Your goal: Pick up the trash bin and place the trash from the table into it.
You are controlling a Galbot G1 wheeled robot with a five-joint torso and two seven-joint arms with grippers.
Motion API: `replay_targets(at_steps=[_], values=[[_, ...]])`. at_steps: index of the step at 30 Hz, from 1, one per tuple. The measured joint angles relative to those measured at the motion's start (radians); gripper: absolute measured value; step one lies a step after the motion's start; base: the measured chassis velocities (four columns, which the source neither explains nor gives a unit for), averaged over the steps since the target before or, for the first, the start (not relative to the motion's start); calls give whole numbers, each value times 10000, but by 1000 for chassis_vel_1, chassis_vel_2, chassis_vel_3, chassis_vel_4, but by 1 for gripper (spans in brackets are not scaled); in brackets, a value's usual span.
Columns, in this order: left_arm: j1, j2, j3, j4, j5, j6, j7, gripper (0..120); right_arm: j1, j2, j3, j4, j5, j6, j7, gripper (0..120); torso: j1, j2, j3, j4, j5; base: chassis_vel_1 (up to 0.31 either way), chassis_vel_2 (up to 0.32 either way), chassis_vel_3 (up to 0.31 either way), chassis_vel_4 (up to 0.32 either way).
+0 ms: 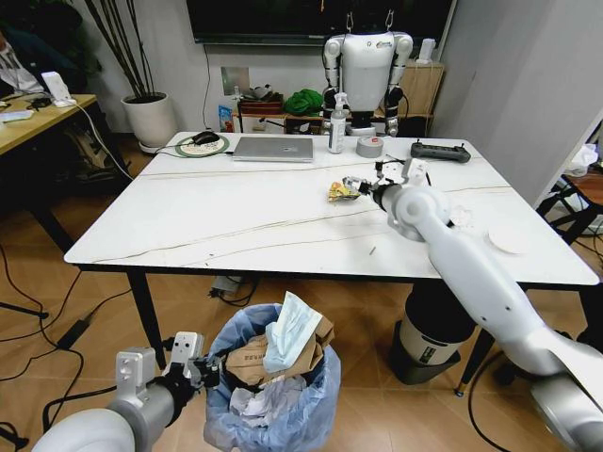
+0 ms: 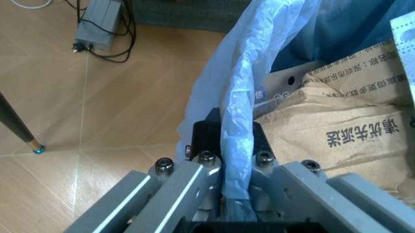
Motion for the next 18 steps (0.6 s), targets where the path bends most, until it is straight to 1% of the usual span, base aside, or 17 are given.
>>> replay_targets(at_steps=[3, 9, 16, 18], values=[[-40, 50, -2, 0, -13, 0, 23, 0, 1, 59, -24, -156, -136, -29, -114, 100, -1, 0, 0, -7, 1, 0, 0, 0, 0], [-70, 133, -65, 0, -64, 0, 61, 0, 22, 177, -89, -411, -373, -62, -255, 100, -2, 0, 0, -2, 1, 0, 0, 0, 0], [-99, 133, -89, 0, -69, 0, 138, 0, 16, 139, -153, -609, -547, -82, -418, 100, -2, 0, 0, -4, 2, 0, 0, 0, 0], [-107, 135, -102, 0, -69, 0, 147, 0, -18, 129, -200, -622, -597, -83, -454, 96, -2, 0, 0, -4, 3, 0, 0, 0, 0]])
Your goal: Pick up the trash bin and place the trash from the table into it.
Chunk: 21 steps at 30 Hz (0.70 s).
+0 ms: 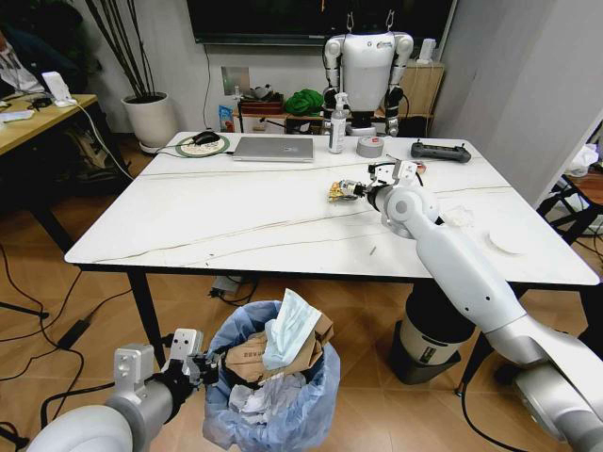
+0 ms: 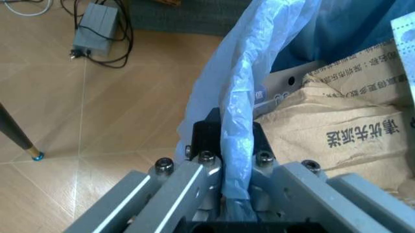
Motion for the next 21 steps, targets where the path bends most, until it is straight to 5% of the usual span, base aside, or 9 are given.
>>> replay_targets(at_steps=[4, 21], values=[[-5, 1, -7, 0, 0, 0, 1, 0, -11, 8, -12, -8, -31, 0, -13, 94, 0, 0, 0, 0, 0, 0, 0, 0, 0], [-32, 47, -174, 41, -49, 0, 20, 0, -46, 270, -127, -489, -689, 104, -233, 27, 0, 0, 0, 1, 0, 0, 0, 0, 0]])
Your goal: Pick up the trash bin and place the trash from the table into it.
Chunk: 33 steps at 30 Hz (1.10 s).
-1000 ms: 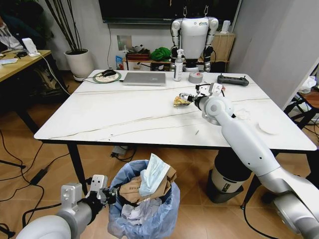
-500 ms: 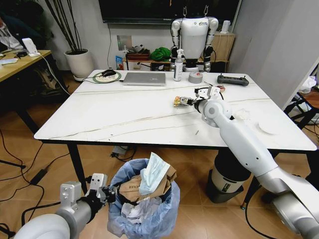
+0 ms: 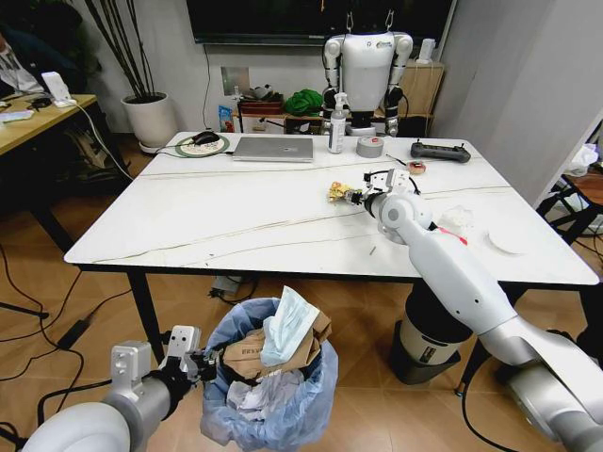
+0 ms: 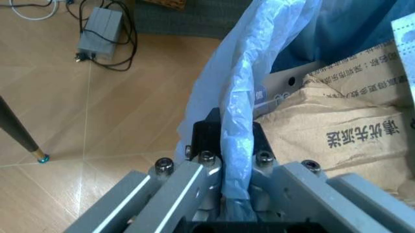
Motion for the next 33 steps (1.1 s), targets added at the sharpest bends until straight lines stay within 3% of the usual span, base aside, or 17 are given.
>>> replay_targets(at_steps=[8, 19, 29, 33], values=[[-16, -26, -36, 58, 61, 0, 31, 0, -54, 41, -39, -70, -270, 163, -42, 0, 0, 1, 0, 0, 0, 0, 0, 0, 0], [-18, -46, -68, 57, 87, 0, 26, 0, -60, 51, 9, -5, -345, 258, -8, 0, 1, 2, 0, 2, 0, 0, 0, 0, 0], [-205, -129, -78, 295, 113, 0, -81, 0, -876, -1213, 649, 2386, 723, 213, 397, 0, 1, 2, 0, -5, 5, 0, 0, 0, 0], [-300, -231, -27, 401, 116, 0, -120, 0, -1545, -2005, 926, 4631, 1557, 88, 556, 0, 0, 2, -1, -1, 4, 0, 0, 0, 0]])
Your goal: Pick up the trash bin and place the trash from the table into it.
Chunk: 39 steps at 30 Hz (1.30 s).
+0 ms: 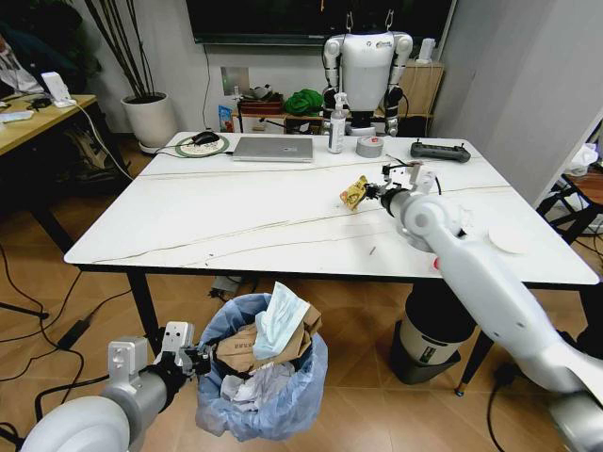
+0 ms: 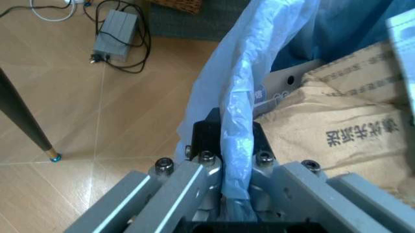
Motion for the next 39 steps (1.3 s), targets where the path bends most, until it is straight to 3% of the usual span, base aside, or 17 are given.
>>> replay_targets(at_steps=[2, 19, 39], values=[[-6, -12, 85, 9, 0, 0, -12, 0, -199, -215, 48, 891, 384, -75, 80, 0, -1, 2, -2, -1, -9, 0, 0, 0, 0], [-36, -29, 163, 27, -39, 1, -89, 0, -569, -743, 487, 3054, 1366, -279, 315, 0, 0, 0, 0, 1, -3, 0, 0, 0, 0], [-136, -191, 178, 298, -1, 0, -236, 0, -1824, -2123, 785, 6587, 2531, -370, -122, 0, -1, -2, 0, 0, -3, 0, 0, 0, 0]])
